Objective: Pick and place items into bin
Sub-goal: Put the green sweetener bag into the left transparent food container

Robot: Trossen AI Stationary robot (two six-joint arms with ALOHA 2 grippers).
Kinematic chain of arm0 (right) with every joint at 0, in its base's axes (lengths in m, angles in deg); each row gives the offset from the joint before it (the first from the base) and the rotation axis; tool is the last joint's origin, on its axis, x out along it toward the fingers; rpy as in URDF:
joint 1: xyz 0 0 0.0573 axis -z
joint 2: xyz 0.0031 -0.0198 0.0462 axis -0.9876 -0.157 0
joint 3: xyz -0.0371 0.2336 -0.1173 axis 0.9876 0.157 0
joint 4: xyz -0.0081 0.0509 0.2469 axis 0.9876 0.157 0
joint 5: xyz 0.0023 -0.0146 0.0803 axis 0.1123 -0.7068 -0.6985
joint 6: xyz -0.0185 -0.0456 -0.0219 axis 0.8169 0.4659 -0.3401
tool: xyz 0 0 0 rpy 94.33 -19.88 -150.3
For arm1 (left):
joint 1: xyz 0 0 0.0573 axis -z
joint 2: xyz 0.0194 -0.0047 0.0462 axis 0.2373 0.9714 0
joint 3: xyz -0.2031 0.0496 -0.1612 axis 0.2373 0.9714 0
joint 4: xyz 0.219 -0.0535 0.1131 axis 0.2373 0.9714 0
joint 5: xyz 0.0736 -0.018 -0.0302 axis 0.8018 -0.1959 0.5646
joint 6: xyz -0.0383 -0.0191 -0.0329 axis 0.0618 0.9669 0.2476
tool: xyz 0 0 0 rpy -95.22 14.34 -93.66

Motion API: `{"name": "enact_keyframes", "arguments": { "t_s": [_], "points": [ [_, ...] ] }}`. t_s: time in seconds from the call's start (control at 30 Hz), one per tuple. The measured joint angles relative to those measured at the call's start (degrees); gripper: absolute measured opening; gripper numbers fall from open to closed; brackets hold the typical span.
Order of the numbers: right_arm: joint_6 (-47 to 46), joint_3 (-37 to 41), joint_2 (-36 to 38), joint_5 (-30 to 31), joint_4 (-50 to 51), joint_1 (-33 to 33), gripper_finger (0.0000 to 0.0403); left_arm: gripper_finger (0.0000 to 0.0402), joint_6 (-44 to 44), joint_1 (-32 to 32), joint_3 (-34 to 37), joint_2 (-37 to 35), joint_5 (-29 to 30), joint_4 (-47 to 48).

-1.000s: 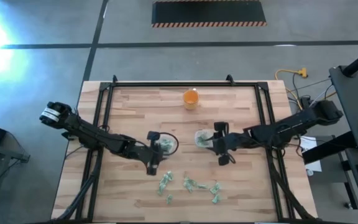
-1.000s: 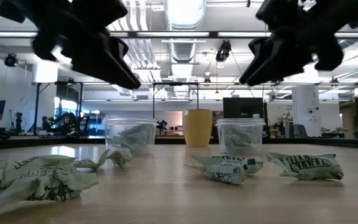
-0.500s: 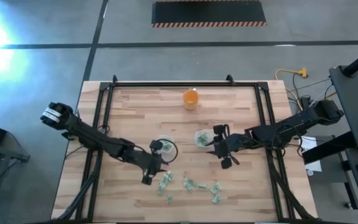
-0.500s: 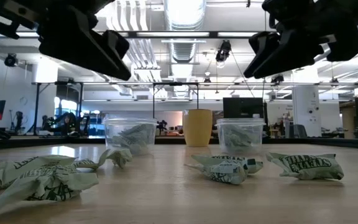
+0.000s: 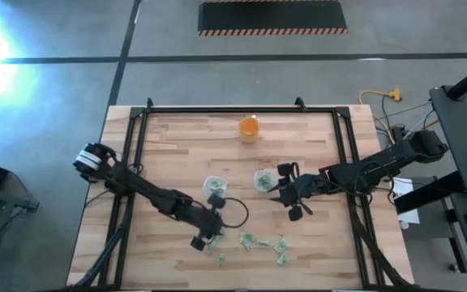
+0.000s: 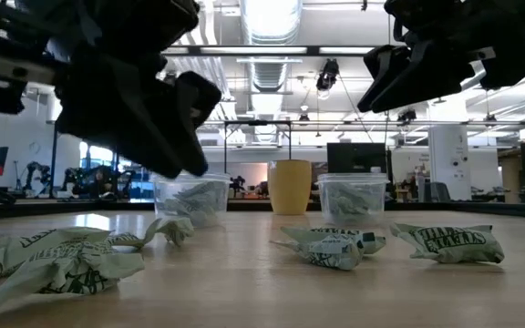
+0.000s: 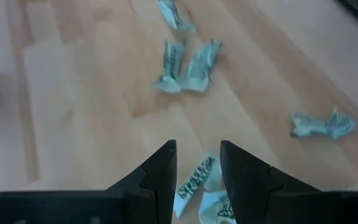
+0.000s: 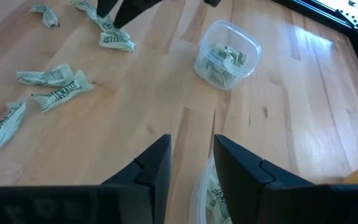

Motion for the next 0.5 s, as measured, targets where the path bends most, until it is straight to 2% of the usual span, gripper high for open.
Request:
{"name": "enact_keyframes", "arguments": {
  "t_s": [0.2, 0.5],
  "points": [
    [0.02, 0.00, 0.01, 0.01, -0.07, 0.00, 0.0103, 0.0107, -0.22, 0.00, -3.24, 3.41, -0.13, 6.47],
    [0.04, 0.00, 0.02, 0.01, -0.19, 0.00, 0.0094, 0.0107, -2.85, -0.04, -4.61, 5.14, -0.41, 7.11]
  ]
}}
